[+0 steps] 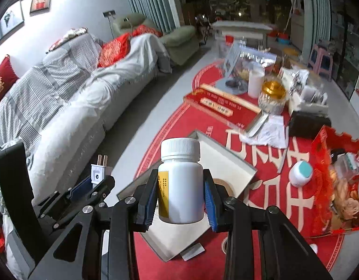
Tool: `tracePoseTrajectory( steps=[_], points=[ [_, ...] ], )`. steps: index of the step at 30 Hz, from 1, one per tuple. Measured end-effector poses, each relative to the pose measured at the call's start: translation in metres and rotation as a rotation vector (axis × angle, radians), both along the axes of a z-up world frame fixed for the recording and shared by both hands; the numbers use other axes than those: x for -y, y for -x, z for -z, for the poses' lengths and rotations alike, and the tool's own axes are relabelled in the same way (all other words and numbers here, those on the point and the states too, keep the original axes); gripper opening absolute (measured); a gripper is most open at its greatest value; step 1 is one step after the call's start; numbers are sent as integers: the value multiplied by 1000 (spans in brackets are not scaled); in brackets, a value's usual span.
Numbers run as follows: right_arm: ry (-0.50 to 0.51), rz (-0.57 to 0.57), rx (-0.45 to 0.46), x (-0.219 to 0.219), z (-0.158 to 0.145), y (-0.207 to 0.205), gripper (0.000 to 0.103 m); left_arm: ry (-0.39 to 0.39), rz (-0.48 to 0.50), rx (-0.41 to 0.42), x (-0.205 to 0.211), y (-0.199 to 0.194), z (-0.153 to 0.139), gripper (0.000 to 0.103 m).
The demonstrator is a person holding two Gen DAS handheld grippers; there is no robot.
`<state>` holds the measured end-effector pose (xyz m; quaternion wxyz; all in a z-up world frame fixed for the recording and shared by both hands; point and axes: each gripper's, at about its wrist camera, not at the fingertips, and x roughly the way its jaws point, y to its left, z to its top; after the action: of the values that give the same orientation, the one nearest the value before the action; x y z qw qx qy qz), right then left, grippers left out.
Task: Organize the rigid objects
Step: 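Carry the plug and pill bottle over the tray and open the left tool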
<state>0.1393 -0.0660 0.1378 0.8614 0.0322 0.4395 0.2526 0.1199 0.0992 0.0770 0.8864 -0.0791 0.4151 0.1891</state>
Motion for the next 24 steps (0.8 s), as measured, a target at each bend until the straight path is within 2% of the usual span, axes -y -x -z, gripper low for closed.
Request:
tracePoseTrajectory(
  steps=[5, 10, 16, 24],
  points=[
    [35, 9, -76, -4, 43, -17, 37, 15, -10, -73, -4, -19, 39, 33],
    [64, 25, -127, 0, 74, -30, 37, 36, -11, -128, -4, -31, 66, 33],
    [88, 49, -161, 5, 93, -42, 37, 37, 7, -164, 1, -41, 85, 33],
    [107, 51, -188, 4, 109, -49, 37, 88, 39, -189, 4, -49, 100, 33]
  ],
)
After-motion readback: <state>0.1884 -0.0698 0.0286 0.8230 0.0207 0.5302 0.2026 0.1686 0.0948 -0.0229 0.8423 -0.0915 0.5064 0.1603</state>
